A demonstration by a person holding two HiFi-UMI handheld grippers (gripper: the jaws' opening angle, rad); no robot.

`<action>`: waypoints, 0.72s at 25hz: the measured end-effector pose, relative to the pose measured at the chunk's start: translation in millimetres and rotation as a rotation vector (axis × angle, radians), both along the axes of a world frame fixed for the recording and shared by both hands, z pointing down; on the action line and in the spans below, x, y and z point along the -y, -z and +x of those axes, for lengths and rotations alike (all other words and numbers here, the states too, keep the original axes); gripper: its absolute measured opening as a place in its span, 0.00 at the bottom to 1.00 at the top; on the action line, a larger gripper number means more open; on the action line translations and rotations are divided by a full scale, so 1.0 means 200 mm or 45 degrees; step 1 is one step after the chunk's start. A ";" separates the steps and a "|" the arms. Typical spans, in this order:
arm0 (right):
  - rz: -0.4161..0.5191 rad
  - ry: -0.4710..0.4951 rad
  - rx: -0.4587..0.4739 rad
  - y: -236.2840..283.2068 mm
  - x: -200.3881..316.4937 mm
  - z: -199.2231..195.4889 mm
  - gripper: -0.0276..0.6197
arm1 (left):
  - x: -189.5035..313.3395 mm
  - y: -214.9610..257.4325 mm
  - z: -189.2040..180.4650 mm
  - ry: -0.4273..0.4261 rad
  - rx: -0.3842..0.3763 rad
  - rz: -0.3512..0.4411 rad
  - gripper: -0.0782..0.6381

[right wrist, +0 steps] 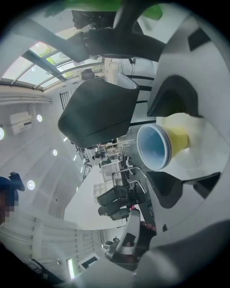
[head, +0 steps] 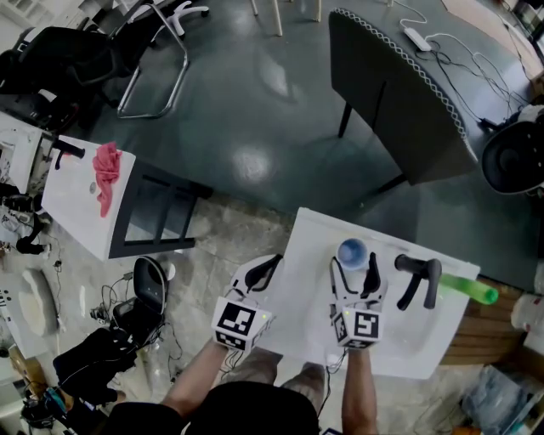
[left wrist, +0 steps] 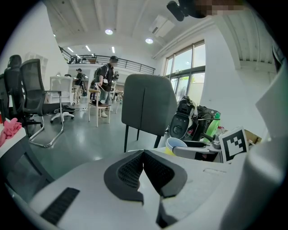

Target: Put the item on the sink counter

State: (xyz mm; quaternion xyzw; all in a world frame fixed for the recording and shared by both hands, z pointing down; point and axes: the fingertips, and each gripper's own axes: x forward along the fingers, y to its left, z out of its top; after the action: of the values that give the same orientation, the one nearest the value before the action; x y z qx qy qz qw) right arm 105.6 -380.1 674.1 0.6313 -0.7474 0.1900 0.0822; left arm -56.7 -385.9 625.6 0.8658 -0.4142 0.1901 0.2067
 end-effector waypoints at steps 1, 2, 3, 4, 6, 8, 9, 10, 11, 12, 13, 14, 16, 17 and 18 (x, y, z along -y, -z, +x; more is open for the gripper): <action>0.002 0.003 -0.002 0.00 0.00 0.00 0.62 | 0.00 0.00 0.00 0.000 -0.001 -0.003 0.11; 0.004 0.005 -0.005 0.01 -0.01 0.00 0.64 | -0.01 0.00 -0.01 0.001 -0.002 -0.007 0.11; 0.005 0.005 -0.009 0.01 -0.01 0.00 0.64 | -0.02 0.00 -0.01 0.001 -0.004 -0.010 0.11; 0.008 0.003 -0.012 0.01 -0.02 0.00 0.64 | -0.02 0.01 -0.01 0.000 -0.005 -0.005 0.11; 0.015 -0.003 -0.014 0.03 -0.02 0.00 0.64 | -0.02 0.02 -0.01 -0.003 -0.007 0.009 0.11; 0.019 -0.005 -0.016 0.05 -0.03 -0.01 0.64 | -0.03 0.03 -0.01 -0.004 -0.009 0.006 0.11; 0.021 -0.005 -0.020 0.05 -0.03 -0.01 0.64 | -0.04 0.04 -0.02 -0.005 -0.010 0.001 0.11; 0.025 -0.006 -0.024 0.06 -0.04 -0.01 0.64 | -0.04 0.05 -0.02 -0.006 -0.011 0.005 0.11; 0.029 -0.006 -0.029 0.07 -0.04 -0.01 0.64 | -0.04 0.06 -0.02 -0.007 -0.013 0.018 0.11; 0.032 -0.008 -0.035 0.09 -0.05 -0.01 0.64 | -0.04 0.08 -0.02 -0.009 -0.016 0.032 0.11; 0.037 -0.011 -0.040 0.10 -0.05 -0.01 0.64 | -0.04 0.09 -0.01 -0.010 -0.020 0.042 0.11; 0.043 -0.016 -0.046 0.13 -0.06 0.00 0.64 | -0.05 0.11 -0.01 -0.011 -0.023 0.050 0.11; 0.054 -0.020 -0.057 0.17 -0.06 0.00 0.64 | -0.05 0.15 -0.01 -0.014 -0.029 0.063 0.11; 0.057 -0.019 -0.064 0.19 -0.07 0.01 0.64 | -0.06 0.17 -0.01 -0.015 -0.033 0.070 0.11; 0.060 -0.018 -0.071 0.21 -0.08 0.01 0.64 | -0.06 0.19 -0.01 -0.017 -0.038 0.079 0.11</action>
State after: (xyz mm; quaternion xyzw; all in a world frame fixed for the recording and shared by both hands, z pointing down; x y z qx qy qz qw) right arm 106.9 -364.1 632.1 0.6433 -0.7447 0.1553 0.0867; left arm -58.5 -373.0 587.0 0.8773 -0.4109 0.1655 0.1848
